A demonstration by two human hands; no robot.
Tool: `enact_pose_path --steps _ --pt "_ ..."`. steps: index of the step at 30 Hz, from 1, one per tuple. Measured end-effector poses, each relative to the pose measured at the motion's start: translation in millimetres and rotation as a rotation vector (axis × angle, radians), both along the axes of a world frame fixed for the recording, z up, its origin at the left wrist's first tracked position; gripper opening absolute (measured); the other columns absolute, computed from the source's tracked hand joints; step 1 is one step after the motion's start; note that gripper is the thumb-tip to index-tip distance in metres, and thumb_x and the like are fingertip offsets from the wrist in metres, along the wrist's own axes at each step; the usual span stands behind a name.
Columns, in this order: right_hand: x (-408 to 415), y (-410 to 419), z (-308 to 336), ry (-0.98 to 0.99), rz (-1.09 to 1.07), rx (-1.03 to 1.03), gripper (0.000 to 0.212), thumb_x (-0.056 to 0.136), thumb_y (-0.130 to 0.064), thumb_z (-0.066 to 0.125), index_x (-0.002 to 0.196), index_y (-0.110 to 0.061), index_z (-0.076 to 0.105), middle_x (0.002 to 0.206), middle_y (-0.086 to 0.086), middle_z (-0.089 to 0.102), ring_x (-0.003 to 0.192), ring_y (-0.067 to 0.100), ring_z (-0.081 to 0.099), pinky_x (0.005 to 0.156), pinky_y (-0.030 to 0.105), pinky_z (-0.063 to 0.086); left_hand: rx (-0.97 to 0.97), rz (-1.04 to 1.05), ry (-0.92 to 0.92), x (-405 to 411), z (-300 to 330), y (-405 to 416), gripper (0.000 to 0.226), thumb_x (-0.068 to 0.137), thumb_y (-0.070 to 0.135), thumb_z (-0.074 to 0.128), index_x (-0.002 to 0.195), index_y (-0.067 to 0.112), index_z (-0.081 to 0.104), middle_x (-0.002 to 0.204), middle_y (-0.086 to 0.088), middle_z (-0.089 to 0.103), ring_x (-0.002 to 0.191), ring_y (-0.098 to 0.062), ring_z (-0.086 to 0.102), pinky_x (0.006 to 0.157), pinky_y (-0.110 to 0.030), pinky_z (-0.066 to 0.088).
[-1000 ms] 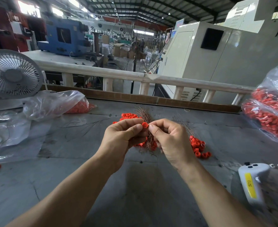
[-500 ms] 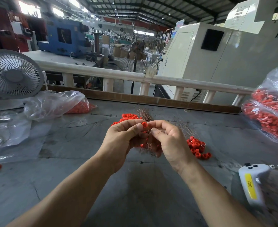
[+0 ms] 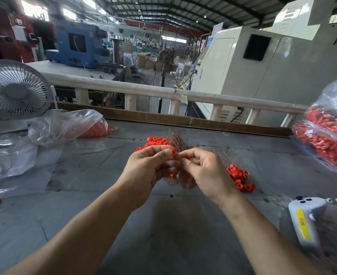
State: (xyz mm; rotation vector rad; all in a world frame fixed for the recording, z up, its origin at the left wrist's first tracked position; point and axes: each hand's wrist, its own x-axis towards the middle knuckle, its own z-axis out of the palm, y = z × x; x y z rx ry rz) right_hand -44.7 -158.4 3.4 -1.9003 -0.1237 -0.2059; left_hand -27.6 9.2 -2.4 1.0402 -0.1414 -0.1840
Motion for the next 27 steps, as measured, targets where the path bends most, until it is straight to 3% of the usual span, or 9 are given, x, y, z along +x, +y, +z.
enact_pose_path --steps 4,8,10,15,20,23,27 --pt "12 -24 1 -0.117 -0.336 -0.054 0.014 0.098 -0.015 0.063 0.09 -0.024 0.071 0.078 -0.003 0.077 0.059 0.011 0.071 0.044 0.019 0.046 -0.044 0.019 0.033 0 2 2 0.007 0.095 0.0 0.063 0.099 -0.001 0.068 0.092 -0.022 0.073 0.075 -0.026 0.069 0.072 -0.033 0.064" --pt "20 -51 -4 -0.097 -0.54 -0.359 0.018 0.092 -0.02 0.066 0.076 -0.029 0.069 0.071 -0.008 0.073 0.066 0.018 0.071 0.063 0.036 0.06 -0.051 0.037 0.059 1 2 4 0.007 0.096 -0.001 0.062 0.099 -0.002 0.068 0.092 -0.022 0.074 0.079 -0.028 0.07 0.076 -0.035 0.064" --pt "20 -54 -8 -0.046 -0.516 -0.43 0.02 0.09 -0.02 0.067 0.072 -0.028 0.069 0.066 -0.008 0.071 0.062 0.018 0.071 0.065 0.039 0.061 -0.049 0.042 0.064 1 2 4 0.008 0.096 -0.001 0.062 0.1 -0.002 0.068 0.092 -0.022 0.074 0.08 -0.028 0.07 0.075 -0.033 0.064" --pt "22 -41 -16 0.018 -0.382 -0.587 0.017 0.089 -0.021 0.072 0.073 -0.027 0.071 0.054 -0.01 0.065 0.055 0.012 0.066 0.057 0.025 0.052 -0.048 0.052 0.07 1 2 4 0.008 0.096 0.0 0.062 0.101 -0.002 0.068 0.093 -0.022 0.075 0.08 -0.027 0.07 0.071 -0.032 0.064" --pt "21 -33 -16 0.062 -0.33 -0.653 0.008 0.089 -0.027 0.075 0.082 -0.025 0.076 0.071 -0.017 0.065 0.06 0.007 0.058 0.057 0.023 0.041 -0.044 0.054 0.064 1 2 4 0.007 0.096 0.0 0.063 0.099 -0.001 0.069 0.092 -0.021 0.075 0.078 -0.026 0.072 0.069 -0.03 0.062" --pt "22 -33 -18 0.093 -0.312 -0.644 0.009 0.09 -0.031 0.076 0.085 -0.024 0.078 0.068 -0.02 0.055 0.055 0.004 0.05 0.052 0.02 0.035 -0.041 0.053 0.058 0 2 3 0.007 0.096 0.0 0.063 0.099 -0.001 0.068 0.092 -0.021 0.075 0.077 -0.025 0.072 0.068 -0.03 0.062" --pt "21 -32 -18 0.099 -0.32 -0.669 0.007 0.09 -0.031 0.075 0.09 -0.025 0.08 0.075 -0.01 0.066 0.064 0.015 0.057 0.062 0.023 0.04 -0.037 0.058 0.057 0 2 2 0.006 0.095 -0.001 0.063 0.098 -0.001 0.069 0.092 -0.022 0.075 0.075 -0.025 0.072 0.07 -0.031 0.063"
